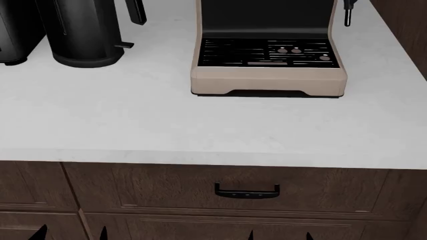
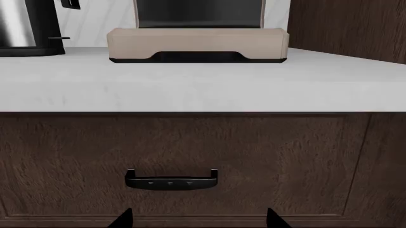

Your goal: Close the lid of the electric kettle.

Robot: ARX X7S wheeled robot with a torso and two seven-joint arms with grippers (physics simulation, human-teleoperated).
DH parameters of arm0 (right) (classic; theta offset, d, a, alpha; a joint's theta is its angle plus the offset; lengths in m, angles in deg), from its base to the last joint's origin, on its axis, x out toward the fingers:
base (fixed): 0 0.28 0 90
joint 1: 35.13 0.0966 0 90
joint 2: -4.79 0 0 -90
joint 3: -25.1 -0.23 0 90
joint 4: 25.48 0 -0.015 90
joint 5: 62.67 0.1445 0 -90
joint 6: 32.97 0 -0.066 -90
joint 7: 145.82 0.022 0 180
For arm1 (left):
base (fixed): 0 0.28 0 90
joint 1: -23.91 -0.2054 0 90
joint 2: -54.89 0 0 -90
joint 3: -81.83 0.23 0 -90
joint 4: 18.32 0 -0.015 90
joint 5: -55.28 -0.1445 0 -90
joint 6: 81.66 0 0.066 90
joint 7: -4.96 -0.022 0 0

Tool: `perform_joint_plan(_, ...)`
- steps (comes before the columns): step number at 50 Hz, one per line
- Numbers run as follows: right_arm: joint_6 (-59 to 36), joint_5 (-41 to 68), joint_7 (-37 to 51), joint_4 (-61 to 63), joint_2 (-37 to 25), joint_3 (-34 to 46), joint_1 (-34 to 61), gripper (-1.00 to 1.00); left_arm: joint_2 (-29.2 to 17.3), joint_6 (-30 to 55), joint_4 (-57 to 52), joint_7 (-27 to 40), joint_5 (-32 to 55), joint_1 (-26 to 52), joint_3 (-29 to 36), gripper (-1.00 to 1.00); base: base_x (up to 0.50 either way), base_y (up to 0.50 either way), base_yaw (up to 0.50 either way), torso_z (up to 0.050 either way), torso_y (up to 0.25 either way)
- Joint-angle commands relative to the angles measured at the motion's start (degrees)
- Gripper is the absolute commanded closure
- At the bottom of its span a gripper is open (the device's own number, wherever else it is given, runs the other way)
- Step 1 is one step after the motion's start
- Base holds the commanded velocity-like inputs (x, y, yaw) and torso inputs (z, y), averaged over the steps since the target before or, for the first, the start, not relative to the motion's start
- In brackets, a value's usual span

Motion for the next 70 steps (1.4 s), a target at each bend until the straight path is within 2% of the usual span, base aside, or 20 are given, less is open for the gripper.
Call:
perform_joint_plan(1, -0.08, 0.8, 1.02, 0.26, -0.8, 1.02, -0.16, -1.0, -1.08, 0.03, -0.15, 1.26, 1.08, -0.1, 1.25, -1.0, 0.0, 0.0, 0.0, 0.0, 0.0)
perform_joint_plan(21, 0.89, 3.09, 4.52, 0.17, -3.67, 3.98, -0.49, -1.0, -3.51, -1.35, -1.33, 5.5, 2.44, -0.88, 4.34, -1.0, 0.0, 0.0, 0.0, 0.001, 0.0)
perform_joint_plan(70, 0.79, 5.5, 7.41, 0.05, -6.94, 8.37, -0.33, -1.0, -6.65, -2.2, -1.72, 9.68, 6.18, -0.95, 6.79, -1.0, 0.0, 0.0, 0.0, 0.05, 0.0)
